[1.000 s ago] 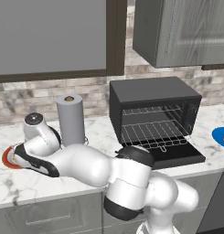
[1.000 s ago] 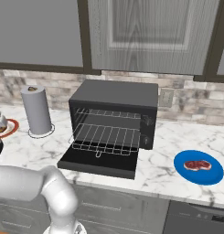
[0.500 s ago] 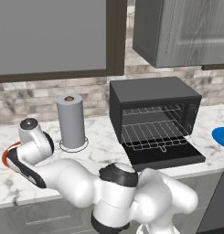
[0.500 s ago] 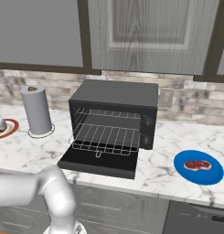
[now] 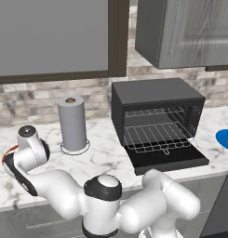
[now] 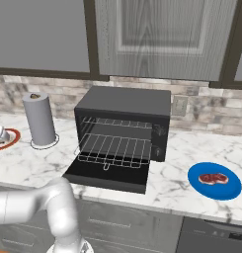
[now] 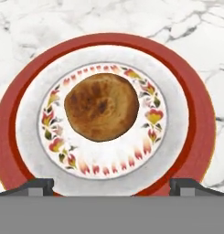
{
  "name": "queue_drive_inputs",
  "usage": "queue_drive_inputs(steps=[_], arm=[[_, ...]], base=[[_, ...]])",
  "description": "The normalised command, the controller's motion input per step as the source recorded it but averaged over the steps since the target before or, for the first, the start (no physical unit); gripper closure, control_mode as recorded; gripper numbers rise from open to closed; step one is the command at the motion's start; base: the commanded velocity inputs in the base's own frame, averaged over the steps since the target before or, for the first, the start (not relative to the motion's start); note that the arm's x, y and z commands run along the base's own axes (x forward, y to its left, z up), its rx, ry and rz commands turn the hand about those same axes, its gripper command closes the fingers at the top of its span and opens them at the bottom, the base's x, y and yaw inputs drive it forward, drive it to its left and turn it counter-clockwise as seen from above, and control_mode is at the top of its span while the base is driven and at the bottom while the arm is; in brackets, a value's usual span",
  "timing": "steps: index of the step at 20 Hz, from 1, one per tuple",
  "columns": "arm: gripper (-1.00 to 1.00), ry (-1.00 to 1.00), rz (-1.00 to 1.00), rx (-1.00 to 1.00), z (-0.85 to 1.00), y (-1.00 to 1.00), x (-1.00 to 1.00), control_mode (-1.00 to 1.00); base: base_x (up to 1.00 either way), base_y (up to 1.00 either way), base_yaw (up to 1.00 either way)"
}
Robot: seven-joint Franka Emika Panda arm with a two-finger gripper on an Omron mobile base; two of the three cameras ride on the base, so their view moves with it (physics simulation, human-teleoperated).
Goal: Open the toaster oven door. Place the bread on the bottom rack in the toaster oven and place the steak on the top rack.
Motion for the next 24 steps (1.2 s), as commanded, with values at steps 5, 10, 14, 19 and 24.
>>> queue_drive_inputs(steps=[5,10,14,19,24], arm=[[-1.00,0.00,0.00,0.00,-0.17,0.35,0.38,-1.00],[-1.00,0.00,-0.01,0.00,-0.17,0.08,0.20,-1.00],[-1.00,0.00,-0.03,0.00,-0.21,0.00,0.07,-1.00],[-1.00,0.00,-0.01,0.00,-0.30,0.00,0.11,-1.00],[-1.00,0.00,0.00,0.00,-0.30,0.05,0.24,-1.00]], base=[[0.00,0.00,0.00],[0.00,0.00,0.00],[0.00,0.00,0.00],[0.00,0.00,0.00],[0.00,0.00,0.00]])
